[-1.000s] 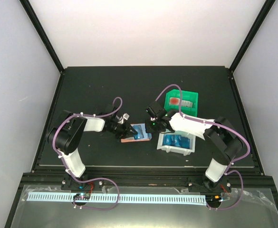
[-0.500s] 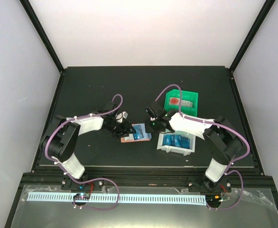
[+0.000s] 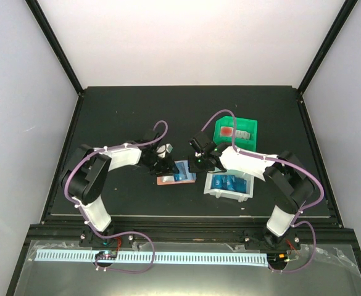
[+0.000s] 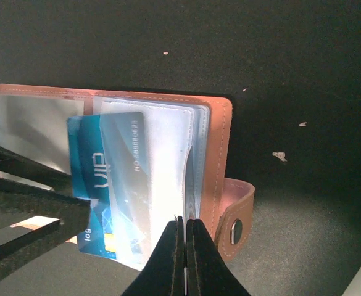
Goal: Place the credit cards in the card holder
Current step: Insert the credit card into the card holder, then turn over the card slot in the card holder, then insert the credit card into the card holder.
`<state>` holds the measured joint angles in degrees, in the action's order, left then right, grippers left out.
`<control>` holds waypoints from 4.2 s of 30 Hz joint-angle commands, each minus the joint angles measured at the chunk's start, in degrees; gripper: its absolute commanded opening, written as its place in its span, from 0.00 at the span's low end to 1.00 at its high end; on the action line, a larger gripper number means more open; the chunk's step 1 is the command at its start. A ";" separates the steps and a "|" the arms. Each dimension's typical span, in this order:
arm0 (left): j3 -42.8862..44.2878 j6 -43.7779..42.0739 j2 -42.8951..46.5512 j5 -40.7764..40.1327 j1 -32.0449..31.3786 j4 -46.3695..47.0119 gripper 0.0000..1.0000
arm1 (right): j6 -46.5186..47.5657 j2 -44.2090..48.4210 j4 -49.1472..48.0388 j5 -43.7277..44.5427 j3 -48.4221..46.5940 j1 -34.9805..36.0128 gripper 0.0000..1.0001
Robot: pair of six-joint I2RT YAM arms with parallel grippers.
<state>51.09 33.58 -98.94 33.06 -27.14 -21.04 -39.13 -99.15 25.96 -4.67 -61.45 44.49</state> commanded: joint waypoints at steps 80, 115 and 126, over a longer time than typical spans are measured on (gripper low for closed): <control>2.22 -4.53 -5.51 -11.62 -4.41 -6.37 0.04 | 0.86 2.42 -1.38 -4.70 1.06 0.22 0.01; 1.38 -2.70 17.73 -24.48 -1.91 -15.36 0.31 | -3.24 -4.74 -13.23 -18.01 -3.06 0.32 0.01; 1.00 -2.77 9.81 -23.89 -1.57 -13.93 0.45 | -11.85 -1.84 -17.25 -12.89 1.51 -1.13 0.01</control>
<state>51.83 30.50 -85.60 10.96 -29.21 -34.65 -46.52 -102.91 11.81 -19.55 -61.41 44.27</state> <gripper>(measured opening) 0.430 0.012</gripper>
